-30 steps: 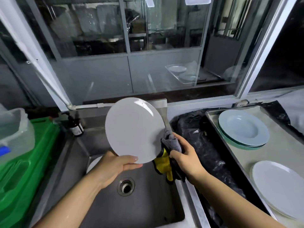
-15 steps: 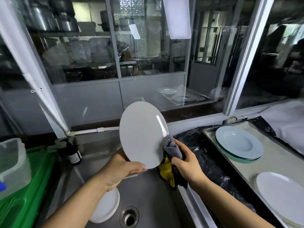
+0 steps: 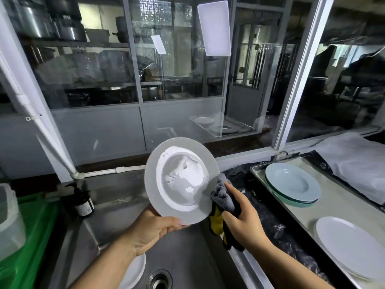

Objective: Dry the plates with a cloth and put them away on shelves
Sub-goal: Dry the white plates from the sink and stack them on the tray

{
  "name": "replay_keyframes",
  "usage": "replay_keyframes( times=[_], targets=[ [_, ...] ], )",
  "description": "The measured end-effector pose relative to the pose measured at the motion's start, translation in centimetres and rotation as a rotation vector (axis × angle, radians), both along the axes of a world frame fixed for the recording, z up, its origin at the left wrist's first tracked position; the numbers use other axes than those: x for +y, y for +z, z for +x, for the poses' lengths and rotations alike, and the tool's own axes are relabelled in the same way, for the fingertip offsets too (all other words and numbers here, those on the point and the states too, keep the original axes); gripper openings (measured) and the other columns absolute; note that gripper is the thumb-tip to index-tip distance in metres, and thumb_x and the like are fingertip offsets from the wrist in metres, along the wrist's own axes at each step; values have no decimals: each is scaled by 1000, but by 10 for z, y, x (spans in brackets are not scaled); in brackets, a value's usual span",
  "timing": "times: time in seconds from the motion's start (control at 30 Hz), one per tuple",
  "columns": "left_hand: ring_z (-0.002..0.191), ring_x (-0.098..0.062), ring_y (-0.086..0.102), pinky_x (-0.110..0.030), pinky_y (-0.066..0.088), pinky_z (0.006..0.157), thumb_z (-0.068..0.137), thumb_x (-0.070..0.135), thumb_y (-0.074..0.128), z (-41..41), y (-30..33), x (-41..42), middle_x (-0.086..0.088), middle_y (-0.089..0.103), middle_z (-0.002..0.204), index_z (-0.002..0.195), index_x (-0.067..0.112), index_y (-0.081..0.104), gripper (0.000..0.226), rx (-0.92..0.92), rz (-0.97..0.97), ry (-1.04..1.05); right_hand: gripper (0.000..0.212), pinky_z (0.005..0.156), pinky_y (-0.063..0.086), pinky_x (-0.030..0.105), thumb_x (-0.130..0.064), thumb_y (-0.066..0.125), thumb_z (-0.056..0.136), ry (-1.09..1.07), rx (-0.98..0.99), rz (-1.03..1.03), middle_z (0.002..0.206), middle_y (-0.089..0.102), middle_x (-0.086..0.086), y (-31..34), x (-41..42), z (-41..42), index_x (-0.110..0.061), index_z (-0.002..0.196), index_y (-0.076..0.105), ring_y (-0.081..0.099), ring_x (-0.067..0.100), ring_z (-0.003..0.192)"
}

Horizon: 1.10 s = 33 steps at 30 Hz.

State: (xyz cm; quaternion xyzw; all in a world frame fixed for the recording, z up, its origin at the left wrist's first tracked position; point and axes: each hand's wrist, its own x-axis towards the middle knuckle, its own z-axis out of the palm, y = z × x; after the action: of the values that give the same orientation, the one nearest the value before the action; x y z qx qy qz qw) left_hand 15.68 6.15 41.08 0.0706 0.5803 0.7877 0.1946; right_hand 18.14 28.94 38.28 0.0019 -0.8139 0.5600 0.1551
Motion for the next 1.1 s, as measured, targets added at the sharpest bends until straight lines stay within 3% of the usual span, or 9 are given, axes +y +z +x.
replay_keyframes(
  times=[0.07,0.13,0.27,0.37,0.57,0.73,0.9,0.97,1.1],
  targets=[
    [92,-36,71,-35,59,70,60,-17,64,-1,-3,1,-26,70,104,106,1,67,50,-8,20,-8,76,102,32,5,1,63,77,-9,95,148,136,47,-23,-3,1,3,-50,130,43,36,-23,122],
    [92,-37,70,-35,59,70,59,-16,65,-2,-6,2,-27,70,104,103,1,70,47,-25,29,5,81,100,25,-1,-2,68,78,-32,199,350,142,40,-20,-9,5,3,-50,136,40,28,-23,126],
    [97,-41,63,-50,51,92,49,-5,78,-2,-8,1,-28,68,105,95,-1,72,47,-16,-20,44,67,110,38,35,-18,57,80,-18,393,595,147,43,-2,-14,1,1,-40,141,42,37,13,139],
    [103,-35,64,-52,48,98,53,-8,75,3,-4,4,-25,69,109,107,2,69,55,20,-52,23,72,113,32,52,-21,49,73,124,399,673,152,41,7,-5,-17,0,-37,143,41,33,29,143],
    [114,-32,63,-48,51,96,66,-14,71,10,7,9,-17,68,120,125,9,62,64,164,-72,-100,68,122,0,43,-25,42,78,371,419,604,162,18,-3,23,-42,-13,-32,146,42,0,27,151],
    [106,-28,66,-41,55,90,65,-13,71,11,13,4,-17,70,113,119,5,64,57,193,-113,-99,70,120,5,55,-31,42,78,338,516,717,163,15,0,42,-44,-36,-32,147,40,0,32,151],
    [85,-27,71,-31,57,68,59,-9,66,14,14,-3,-22,72,99,111,1,64,53,141,-108,-90,70,121,0,49,-33,38,81,177,418,662,164,7,-6,48,-28,-49,-38,150,31,-7,21,151],
    [89,-28,71,-35,58,70,59,-12,66,14,14,-3,-21,72,102,112,3,64,55,132,-89,-99,68,121,-2,49,-31,38,83,213,429,629,164,6,-3,42,-28,-40,-32,151,31,-8,23,151],
    [114,-28,64,-46,53,94,68,-20,71,16,19,5,-11,68,121,126,12,58,67,259,-165,-138,60,117,6,62,-34,34,91,424,577,662,162,16,11,38,-48,-22,-15,148,40,1,37,150]
  ],
)
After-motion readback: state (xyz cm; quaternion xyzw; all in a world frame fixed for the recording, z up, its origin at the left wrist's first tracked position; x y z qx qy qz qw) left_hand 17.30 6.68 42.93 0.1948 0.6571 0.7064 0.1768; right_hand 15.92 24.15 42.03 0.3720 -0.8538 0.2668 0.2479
